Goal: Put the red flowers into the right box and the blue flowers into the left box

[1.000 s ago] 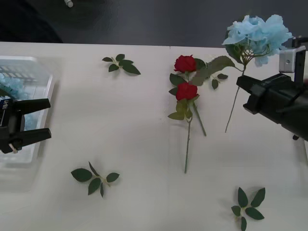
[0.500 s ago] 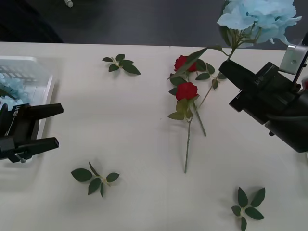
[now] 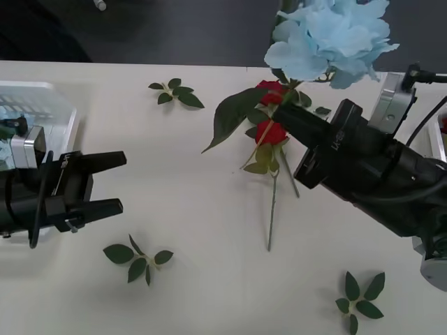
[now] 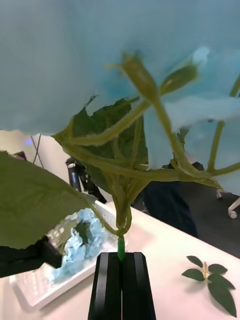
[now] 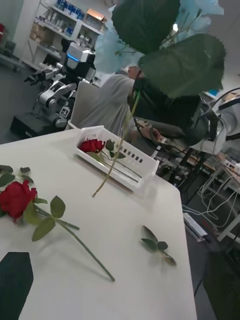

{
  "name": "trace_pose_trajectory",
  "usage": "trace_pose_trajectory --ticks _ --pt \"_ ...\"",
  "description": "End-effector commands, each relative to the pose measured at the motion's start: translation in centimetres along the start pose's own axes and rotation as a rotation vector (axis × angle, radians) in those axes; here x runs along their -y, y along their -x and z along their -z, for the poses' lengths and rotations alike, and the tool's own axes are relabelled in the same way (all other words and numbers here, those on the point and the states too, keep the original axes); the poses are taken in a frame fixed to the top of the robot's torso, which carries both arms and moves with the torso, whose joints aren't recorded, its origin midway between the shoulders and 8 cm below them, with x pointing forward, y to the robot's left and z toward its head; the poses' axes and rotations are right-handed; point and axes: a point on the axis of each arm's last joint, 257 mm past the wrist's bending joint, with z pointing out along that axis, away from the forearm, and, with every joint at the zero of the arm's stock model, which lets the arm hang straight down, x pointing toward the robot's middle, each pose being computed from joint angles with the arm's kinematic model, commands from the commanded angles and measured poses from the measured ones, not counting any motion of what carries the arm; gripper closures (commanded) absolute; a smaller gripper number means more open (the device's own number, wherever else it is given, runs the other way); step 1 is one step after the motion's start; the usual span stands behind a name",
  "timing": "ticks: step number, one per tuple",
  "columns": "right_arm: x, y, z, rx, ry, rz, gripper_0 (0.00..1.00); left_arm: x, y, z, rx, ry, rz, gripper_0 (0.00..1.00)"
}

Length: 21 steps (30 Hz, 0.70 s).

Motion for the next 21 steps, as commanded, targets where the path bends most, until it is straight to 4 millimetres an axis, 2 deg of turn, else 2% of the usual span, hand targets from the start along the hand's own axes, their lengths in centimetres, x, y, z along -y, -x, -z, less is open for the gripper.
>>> trace_pose_trajectory --ticks 1,10,21 --pt "-1.7 1.0 -0.5 0.020 0.054 0.043 1.00 0.1 1.1 -2.2 -0.017 -0.035 -0.087 0.00" --pt "-3.6 1.0 -1.7 0.082 0.110 -0.005 1.00 -0.2 1.9 -6.2 -0.001 -0.067 -0.102 0.00" --pt "-2.4 -1.2 -4.7 0.087 0.109 -0.033 1.00 0.6 2.0 -10.2 -0.003 -0.111 -0.130 0.00"
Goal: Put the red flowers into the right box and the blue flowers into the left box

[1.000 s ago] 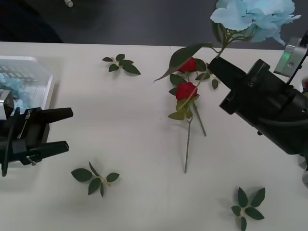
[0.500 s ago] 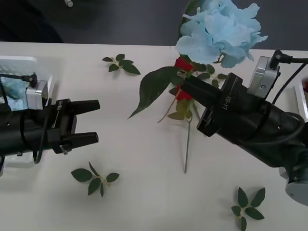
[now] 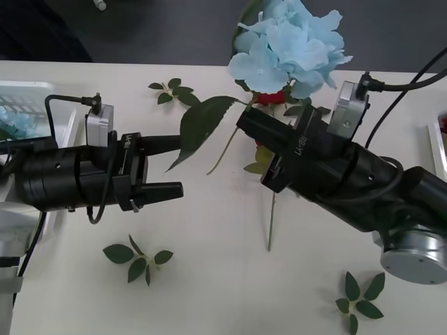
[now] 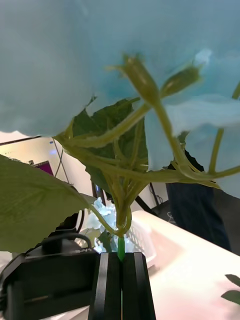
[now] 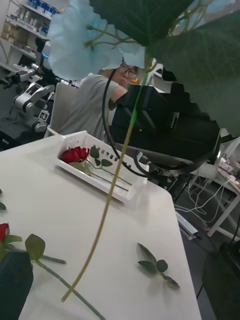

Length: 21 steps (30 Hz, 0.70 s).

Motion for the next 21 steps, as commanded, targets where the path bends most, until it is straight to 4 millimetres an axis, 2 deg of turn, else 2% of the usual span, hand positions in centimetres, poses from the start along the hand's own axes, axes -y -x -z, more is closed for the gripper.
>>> trace_pose_trajectory --ticks 1,6,12,21 --pt "0.1 0.0 -1.7 0.022 0.017 0.013 1.00 0.5 1.3 -1.8 -0.004 -0.018 -0.103 0.00" --pt "0.8 -2.0 -3.0 -0.067 0.014 -0.006 1.00 0.5 1.2 -3.7 -0.012 -0.017 -0.117 0.00" --pt "1.0 -2.2 -3.6 -0.095 0.016 -0.027 1.00 0.0 1.0 -5.5 -0.022 -0.002 -0.128 0.00" --pt "0.8 -1.8 -3.9 -0.089 0.023 -0.046 1.00 -0.6 0.6 -7.0 -0.037 0.020 -0.135 0.00"
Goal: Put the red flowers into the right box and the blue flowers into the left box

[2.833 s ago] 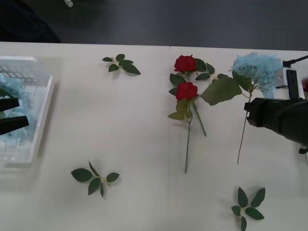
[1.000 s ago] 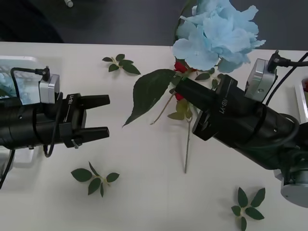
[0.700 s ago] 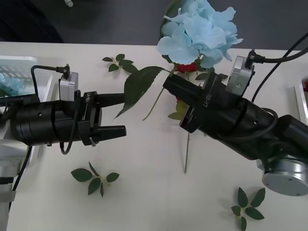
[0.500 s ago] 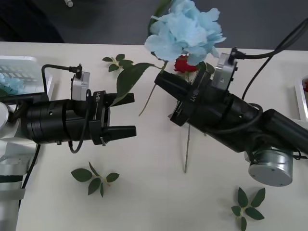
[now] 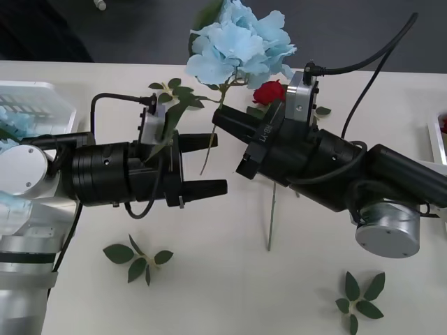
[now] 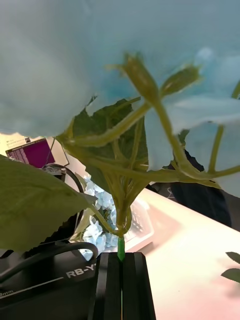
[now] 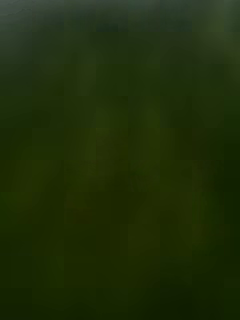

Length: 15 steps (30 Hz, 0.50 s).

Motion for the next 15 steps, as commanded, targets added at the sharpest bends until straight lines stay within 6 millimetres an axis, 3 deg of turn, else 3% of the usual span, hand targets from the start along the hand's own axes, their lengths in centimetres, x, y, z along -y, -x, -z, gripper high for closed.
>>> trace_pose_trajectory --ticks 1,2,7,10,15 --pt "-0.69 1.86 -0.68 0.030 0.025 -0.030 1.00 0.24 2.05 -1.28 0.017 -0.009 -0.094 0.00" --pt "-0.69 1.86 -0.68 0.030 0.025 -0.030 1.00 0.23 2.07 -1.37 0.019 -0.008 -0.094 0.00" --pt "-0.72 1.85 -0.57 0.028 0.026 -0.034 1.00 0.10 2.20 -1.49 0.024 -0.002 -0.092 0.73" --pt "-0.62 1.76 -0.45 0.024 0.024 -0.032 1.00 0.05 2.07 -1.43 0.025 0.002 -0.088 0.99" --pt "-0.59 1.88 -0.42 0.024 0.023 -0.039 1.00 -0.15 1.95 -1.50 0.033 0.017 -0.078 1.00"
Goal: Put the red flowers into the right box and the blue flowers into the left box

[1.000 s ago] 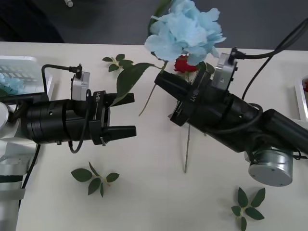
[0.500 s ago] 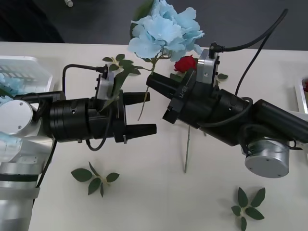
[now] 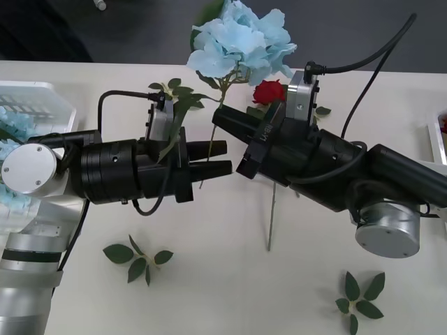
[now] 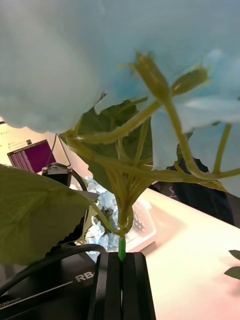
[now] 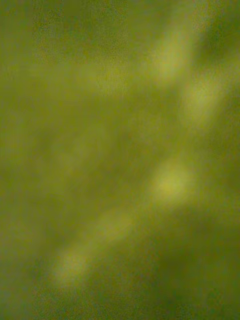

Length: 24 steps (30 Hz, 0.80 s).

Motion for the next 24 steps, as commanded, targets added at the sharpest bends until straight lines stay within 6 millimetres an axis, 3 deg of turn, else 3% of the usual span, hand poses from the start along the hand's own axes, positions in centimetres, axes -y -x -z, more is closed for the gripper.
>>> trace_pose_trajectory --ticks 1,11,14,16,24 --pt "-0.58 1.86 -0.39 0.023 0.022 -0.018 1.00 0.28 1.46 -0.44 0.017 -0.001 -0.075 1.00" --pt "-0.30 1.51 -0.23 0.006 0.015 -0.032 1.00 0.30 1.58 -0.46 0.024 -0.001 -0.072 1.00" --pt "-0.21 1.52 -0.23 0.004 0.012 -0.034 0.29 0.30 1.58 -0.46 0.024 -0.001 -0.072 1.00" --pt "-0.08 1.50 -0.13 0.001 0.010 -0.025 0.00 0.22 1.76 -0.43 0.029 0.002 -0.073 1.00" --pt "0.10 1.62 0.22 -0.004 0.005 -0.027 0.00 0.01 1.82 -0.10 0.038 0.012 -0.065 1.00"
